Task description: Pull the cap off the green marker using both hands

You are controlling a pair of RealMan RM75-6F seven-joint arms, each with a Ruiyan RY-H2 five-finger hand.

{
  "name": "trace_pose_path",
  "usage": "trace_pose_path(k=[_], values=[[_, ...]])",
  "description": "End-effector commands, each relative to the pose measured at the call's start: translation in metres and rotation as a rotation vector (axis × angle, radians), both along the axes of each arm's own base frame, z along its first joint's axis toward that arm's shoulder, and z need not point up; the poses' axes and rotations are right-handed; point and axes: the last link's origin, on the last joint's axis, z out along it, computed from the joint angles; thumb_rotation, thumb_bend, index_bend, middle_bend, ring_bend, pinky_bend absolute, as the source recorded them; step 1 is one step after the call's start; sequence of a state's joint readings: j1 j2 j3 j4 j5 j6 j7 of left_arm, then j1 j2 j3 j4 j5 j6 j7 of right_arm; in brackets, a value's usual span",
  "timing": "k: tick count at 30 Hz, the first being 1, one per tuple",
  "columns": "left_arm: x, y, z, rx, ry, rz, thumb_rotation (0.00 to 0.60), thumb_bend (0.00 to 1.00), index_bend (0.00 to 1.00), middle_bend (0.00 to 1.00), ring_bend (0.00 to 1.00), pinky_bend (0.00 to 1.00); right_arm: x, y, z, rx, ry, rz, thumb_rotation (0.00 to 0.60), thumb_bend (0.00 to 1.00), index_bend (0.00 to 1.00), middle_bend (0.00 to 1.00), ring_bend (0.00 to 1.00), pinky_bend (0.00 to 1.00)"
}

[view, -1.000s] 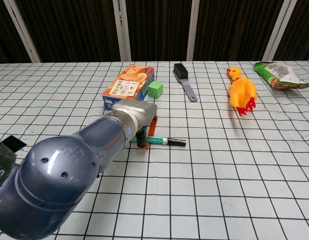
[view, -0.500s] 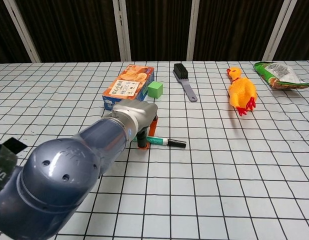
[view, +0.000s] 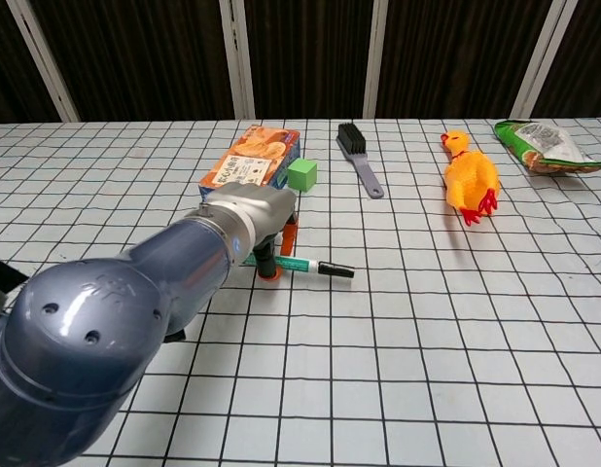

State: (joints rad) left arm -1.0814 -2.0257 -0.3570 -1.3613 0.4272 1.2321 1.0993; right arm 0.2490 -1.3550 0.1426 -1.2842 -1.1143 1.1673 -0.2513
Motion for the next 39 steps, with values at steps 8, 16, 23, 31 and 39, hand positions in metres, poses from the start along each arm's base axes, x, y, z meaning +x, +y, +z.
trace_pose_path(k=[8, 16, 23, 31, 39], values=[[-0.005, 0.003, 0.017, 0.041, -0.052, 0.012, 0.6, 0.53, 0.55, 0.21, 0.0, 0.0, 0.007, -0.001, 0.002, -0.005, -0.002, 0.015, 0.6, 0.25, 0.11, 0.05, 0.04, 0.04], [0.012, 0.004, 0.039, 0.081, -0.087, -0.019, 0.6, 0.53, 0.55, 0.21, 0.0, 0.0, 0.037, -0.007, 0.002, -0.013, -0.045, 0.077, 0.6, 0.25, 0.14, 0.05, 0.04, 0.04], [0.028, 0.004, 0.053, 0.106, -0.12, -0.039, 0.6, 0.53, 0.55, 0.21, 0.0, 0.0, 0.086, -0.018, 0.004, -0.006, -0.098, 0.163, 0.6, 0.25, 0.16, 0.05, 0.04, 0.04], [0.053, 0.004, 0.062, 0.127, -0.14, -0.078, 0.6, 0.53, 0.55, 0.21, 0.0, 0.0, 0.159, -0.03, -0.014, 0.079, -0.298, 0.212, 0.6, 0.25, 0.19, 0.05, 0.04, 0.04], [0.077, 0.004, 0.058, 0.129, -0.186, -0.1, 0.6, 0.53, 0.55, 0.21, 0.0, 0.0, 0.209, -0.043, -0.035, 0.126, -0.308, 0.287, 0.6, 0.25, 0.24, 0.05, 0.04, 0.04]])
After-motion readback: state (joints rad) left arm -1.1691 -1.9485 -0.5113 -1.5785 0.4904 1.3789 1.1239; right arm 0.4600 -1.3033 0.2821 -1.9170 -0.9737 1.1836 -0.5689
